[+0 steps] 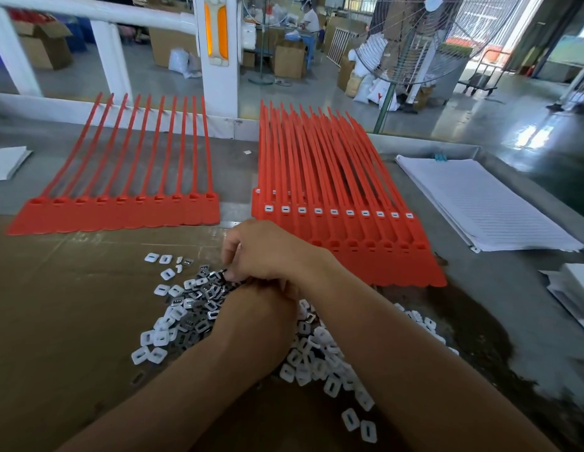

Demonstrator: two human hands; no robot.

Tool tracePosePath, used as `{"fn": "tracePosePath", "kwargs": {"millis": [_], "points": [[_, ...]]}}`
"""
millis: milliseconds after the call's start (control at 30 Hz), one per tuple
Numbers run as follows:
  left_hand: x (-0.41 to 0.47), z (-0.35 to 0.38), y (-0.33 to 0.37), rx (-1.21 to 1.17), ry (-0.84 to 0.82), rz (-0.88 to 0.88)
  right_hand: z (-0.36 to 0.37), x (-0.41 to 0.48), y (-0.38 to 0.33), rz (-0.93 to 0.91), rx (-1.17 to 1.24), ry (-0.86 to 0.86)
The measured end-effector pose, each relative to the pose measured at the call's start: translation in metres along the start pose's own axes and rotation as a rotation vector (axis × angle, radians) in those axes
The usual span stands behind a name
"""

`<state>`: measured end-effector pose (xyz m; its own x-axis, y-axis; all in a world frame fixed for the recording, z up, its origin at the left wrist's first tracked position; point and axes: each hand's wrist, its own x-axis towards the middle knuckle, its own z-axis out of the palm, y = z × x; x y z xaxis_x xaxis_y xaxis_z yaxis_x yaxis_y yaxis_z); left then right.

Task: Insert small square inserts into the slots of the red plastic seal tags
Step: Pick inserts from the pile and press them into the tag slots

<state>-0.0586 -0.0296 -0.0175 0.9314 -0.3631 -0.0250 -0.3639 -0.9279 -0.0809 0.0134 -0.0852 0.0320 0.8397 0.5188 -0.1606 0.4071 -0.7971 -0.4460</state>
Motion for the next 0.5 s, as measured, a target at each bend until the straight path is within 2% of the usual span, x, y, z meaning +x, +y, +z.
{"fn": "tracePosePath", "kwargs": {"millis": [167, 367, 500], "points": [[0.011, 0.001, 0.000, -0.015, 0.052, 0.035, -0.005, -0.006, 0.010, 0.032, 0.185, 0.088], [0.008, 0.001, -0.004, -0.063, 0.016, 0.087, -0.020, -0.013, 0.031, 0.106, 0.298, 0.359], [0.008, 0.002, -0.003, -0.074, 0.017, 0.089, -0.020, -0.011, 0.041, 0.194, 0.342, 0.400]]}}
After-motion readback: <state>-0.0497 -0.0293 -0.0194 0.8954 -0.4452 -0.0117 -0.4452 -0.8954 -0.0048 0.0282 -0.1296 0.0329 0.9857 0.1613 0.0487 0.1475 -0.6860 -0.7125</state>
